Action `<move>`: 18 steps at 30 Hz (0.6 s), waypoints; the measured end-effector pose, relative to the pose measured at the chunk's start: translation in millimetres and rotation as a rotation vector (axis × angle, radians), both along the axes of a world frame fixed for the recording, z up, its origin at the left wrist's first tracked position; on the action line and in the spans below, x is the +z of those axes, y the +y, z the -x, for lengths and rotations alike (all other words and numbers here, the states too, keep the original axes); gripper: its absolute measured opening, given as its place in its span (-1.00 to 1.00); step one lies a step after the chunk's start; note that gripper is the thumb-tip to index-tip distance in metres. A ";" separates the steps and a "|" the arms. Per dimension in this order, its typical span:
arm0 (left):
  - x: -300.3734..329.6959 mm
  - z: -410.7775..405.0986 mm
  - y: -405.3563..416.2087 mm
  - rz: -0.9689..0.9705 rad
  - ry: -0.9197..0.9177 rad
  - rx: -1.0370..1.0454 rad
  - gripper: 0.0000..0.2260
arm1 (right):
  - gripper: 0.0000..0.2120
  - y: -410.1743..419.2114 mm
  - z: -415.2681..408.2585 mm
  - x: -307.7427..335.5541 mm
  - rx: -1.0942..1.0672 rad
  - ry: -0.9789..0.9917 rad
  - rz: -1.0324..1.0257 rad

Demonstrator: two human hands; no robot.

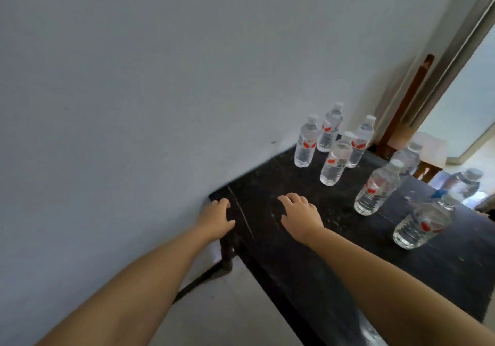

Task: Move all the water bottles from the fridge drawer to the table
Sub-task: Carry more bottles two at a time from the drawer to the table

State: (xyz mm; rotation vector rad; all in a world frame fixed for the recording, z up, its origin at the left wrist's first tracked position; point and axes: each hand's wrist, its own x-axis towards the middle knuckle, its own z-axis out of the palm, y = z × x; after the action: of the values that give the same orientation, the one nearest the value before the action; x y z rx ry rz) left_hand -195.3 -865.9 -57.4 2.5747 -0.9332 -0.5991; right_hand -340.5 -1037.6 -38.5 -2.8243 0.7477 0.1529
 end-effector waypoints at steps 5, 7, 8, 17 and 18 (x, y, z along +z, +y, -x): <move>3.1 -33.1 89.5 -0.016 0.036 0.142 -0.55 | -0.50 71.7 -64.0 -0.4 0.167 0.031 -0.023; 6.3 -44.6 123.4 -0.031 0.029 0.195 -0.55 | -0.51 101.1 -87.3 -2.3 0.240 0.047 -0.013; 8.1 -51.0 146.4 -0.042 0.011 0.229 -0.56 | -0.52 120.3 -102.0 -3.4 0.286 0.048 -0.010; 0.6 -42.9 330.0 -0.180 -0.037 0.643 -0.58 | -0.55 283.8 -183.7 -15.0 0.742 0.117 -0.038; 2.2 -37.6 344.7 -0.176 -0.030 0.694 -0.58 | -0.56 299.8 -187.7 -16.0 0.790 0.115 -0.033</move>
State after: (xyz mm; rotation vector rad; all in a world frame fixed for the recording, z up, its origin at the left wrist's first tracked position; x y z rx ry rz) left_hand -157.8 -521.2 -55.2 2.8126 0.0461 -0.4461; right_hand -152.8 -737.8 -54.5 -2.9222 -0.3888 0.4405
